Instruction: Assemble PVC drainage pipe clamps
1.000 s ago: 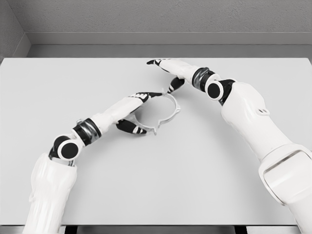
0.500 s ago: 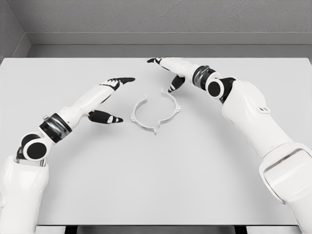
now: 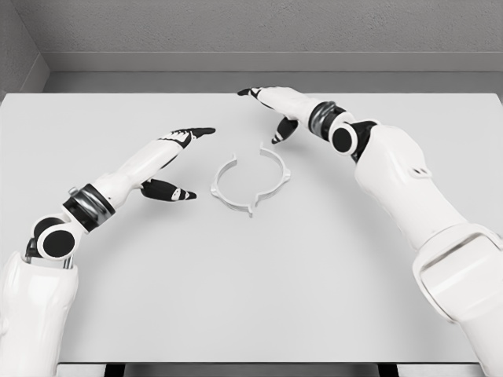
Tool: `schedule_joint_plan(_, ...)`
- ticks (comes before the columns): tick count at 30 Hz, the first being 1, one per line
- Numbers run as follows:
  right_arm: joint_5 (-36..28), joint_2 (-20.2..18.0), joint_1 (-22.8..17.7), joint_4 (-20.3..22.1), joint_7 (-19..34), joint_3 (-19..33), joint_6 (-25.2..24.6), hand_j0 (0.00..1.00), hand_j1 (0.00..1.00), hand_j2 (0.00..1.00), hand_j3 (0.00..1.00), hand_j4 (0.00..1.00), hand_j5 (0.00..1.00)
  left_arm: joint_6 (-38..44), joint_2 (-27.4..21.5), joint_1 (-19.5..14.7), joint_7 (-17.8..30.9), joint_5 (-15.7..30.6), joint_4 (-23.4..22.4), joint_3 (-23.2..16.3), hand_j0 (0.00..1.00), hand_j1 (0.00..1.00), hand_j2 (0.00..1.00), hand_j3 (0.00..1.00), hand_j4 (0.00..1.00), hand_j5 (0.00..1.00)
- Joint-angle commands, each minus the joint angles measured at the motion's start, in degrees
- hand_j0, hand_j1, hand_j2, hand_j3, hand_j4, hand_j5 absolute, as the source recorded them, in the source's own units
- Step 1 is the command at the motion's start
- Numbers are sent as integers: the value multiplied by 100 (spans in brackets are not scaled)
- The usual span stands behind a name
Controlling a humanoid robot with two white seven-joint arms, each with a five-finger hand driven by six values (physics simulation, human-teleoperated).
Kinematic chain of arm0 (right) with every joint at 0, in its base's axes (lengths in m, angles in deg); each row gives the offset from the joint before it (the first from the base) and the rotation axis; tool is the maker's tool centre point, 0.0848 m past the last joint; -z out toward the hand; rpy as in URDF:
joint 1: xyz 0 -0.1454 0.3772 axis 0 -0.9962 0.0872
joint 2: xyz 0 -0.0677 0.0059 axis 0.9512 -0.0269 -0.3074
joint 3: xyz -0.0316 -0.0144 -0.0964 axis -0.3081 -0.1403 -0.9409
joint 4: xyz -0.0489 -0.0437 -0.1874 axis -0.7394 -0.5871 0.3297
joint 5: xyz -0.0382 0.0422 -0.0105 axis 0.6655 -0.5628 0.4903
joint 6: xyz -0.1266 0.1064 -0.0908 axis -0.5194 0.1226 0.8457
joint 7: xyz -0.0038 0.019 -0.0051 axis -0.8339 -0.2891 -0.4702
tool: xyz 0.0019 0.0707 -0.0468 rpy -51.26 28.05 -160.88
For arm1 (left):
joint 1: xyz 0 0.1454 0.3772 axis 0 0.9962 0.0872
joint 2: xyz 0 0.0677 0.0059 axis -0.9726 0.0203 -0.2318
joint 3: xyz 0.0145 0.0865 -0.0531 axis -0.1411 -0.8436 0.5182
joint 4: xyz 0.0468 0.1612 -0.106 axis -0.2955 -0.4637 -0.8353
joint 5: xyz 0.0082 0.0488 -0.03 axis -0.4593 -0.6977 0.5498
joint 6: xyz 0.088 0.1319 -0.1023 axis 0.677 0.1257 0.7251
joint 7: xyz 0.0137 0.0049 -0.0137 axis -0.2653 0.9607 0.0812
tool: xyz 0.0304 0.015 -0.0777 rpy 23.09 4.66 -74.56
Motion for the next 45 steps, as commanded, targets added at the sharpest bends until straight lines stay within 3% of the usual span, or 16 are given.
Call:
schedule_joint_plan(1,21,46,0,-25,-40,11,3,100,100,100,100,100,100,11,0,0,-3,42,3,2,100,100,100,100,100,100)
schedule_joint_plan(45,4,169,-18,72,4,-227,30,100,100,100,100,100,100,20,8,26,-3,42,21,11,100,100,100,100,100,100)
